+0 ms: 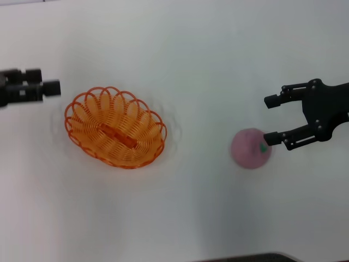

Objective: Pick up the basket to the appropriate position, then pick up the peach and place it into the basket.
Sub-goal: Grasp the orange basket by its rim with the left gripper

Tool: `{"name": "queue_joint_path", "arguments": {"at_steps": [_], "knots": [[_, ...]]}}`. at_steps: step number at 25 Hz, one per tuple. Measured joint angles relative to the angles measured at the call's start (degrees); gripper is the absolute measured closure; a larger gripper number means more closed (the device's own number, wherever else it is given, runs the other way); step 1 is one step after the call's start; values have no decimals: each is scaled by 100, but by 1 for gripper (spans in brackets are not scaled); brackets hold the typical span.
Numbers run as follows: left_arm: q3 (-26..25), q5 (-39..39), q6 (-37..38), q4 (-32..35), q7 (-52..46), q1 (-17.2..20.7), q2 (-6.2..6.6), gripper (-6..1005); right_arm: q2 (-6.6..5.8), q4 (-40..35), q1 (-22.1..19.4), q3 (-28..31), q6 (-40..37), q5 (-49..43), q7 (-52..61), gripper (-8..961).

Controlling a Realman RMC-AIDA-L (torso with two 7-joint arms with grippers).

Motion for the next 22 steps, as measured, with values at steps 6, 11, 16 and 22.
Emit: {"name": "queue_joint_path", "arguments": {"at_steps": [6, 11, 16, 22], "knots": [[709, 150, -525, 888, -2067, -423, 206, 105, 0, -18, 68, 0, -1, -13, -37, 58], [1247, 916, -920, 911, -3084, -838, 415, 105, 0, -22, 116, -1, 59, -105, -46, 58], [1696, 1787, -1016, 913, -3485, -1250, 363, 106, -1, -16, 135, -17, 145, -128, -46, 58], [2559, 2552, -1277, 932, -3884, -1496, 207, 107, 0, -24, 136, -27, 115, -131, -46, 59]]}}
